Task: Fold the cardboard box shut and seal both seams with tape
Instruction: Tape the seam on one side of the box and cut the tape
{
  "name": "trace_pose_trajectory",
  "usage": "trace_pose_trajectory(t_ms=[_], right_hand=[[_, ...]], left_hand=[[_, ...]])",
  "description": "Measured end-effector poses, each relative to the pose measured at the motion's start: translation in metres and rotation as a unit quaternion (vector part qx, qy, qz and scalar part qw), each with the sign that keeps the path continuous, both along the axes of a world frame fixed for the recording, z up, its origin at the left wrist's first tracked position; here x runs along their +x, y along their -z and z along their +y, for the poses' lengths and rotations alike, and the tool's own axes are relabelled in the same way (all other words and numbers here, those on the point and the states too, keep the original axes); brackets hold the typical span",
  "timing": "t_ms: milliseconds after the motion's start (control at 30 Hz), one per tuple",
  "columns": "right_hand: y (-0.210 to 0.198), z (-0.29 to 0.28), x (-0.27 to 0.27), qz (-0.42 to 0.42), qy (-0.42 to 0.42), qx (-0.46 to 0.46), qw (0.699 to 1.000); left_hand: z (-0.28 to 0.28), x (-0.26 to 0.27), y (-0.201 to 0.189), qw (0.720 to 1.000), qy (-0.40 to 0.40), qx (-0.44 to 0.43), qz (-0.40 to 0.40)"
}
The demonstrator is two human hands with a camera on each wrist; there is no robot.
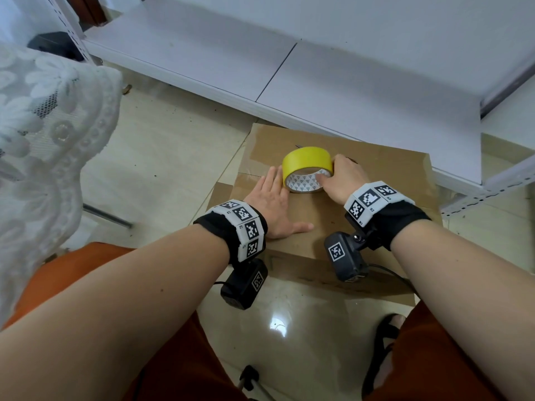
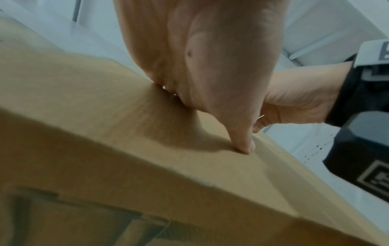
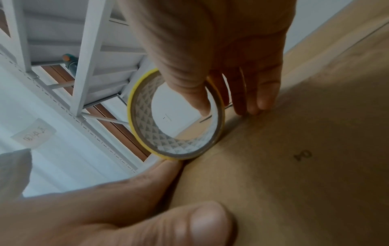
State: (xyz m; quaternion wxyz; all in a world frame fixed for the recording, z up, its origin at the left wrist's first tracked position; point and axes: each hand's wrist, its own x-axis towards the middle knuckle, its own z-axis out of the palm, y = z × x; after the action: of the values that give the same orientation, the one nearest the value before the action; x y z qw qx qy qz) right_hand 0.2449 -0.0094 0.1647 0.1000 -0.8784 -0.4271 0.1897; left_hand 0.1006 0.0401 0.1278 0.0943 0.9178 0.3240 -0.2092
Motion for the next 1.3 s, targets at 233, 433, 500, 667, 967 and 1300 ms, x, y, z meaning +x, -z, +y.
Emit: trace_pose_trajectory(t_ms=[233,433,500,667,967,1300], right_hand=[[-0.001,0.002,-0.004,-0.032,-0.016,-0.006,0.999],[-0.004,0.002,-0.005,-0.047,-0.015,-0.022,0.999],[-0.004,0.002,-0.004,-0.048,-0.013,-0.026,0.998],[-0.007,0.001,-0.003,-0.043,-0.01,-0.033,0.998],[-0.012,-0.009,0.004,-0.036,0.011,-0.042,0.998],[-0.018,-0.017,0.013,-0.075,0.013,-0.062,0.995]], left_hand=[[0.0,0.0,-0.002,1.0,-0.002,-0.021,-0.004],[0.001,0.002,0.002,1.0,0.001,-0.019,0.002],[0.002,0.002,0.002,1.0,0.002,-0.02,0.003],[0.001,0.002,0.0,1.0,0.001,-0.019,0.008],[-0.001,0.003,-0.005,0.999,-0.006,-0.028,0.014],[0.001,0.004,-0.005,0.999,-0.008,-0.038,0.02]])
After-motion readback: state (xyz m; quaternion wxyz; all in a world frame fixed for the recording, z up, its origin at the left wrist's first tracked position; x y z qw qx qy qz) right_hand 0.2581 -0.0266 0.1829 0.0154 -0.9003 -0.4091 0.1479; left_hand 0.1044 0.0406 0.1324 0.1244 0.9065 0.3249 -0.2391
